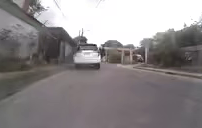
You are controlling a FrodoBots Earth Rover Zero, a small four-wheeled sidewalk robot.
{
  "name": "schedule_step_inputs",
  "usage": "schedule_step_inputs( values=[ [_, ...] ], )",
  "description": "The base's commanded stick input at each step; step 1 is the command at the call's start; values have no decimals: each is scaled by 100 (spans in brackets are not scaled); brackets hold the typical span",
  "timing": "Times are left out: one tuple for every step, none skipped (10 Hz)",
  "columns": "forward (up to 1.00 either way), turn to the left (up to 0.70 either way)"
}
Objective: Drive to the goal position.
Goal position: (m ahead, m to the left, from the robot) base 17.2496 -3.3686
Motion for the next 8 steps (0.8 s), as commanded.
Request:
schedule_step_inputs(
  values=[
    [100, 0],
    [100, 0],
    [100, 0],
    [100, 0],
    [100, 0],
    [100, 0],
    [100, 0],
    [100, 0]
  ],
)
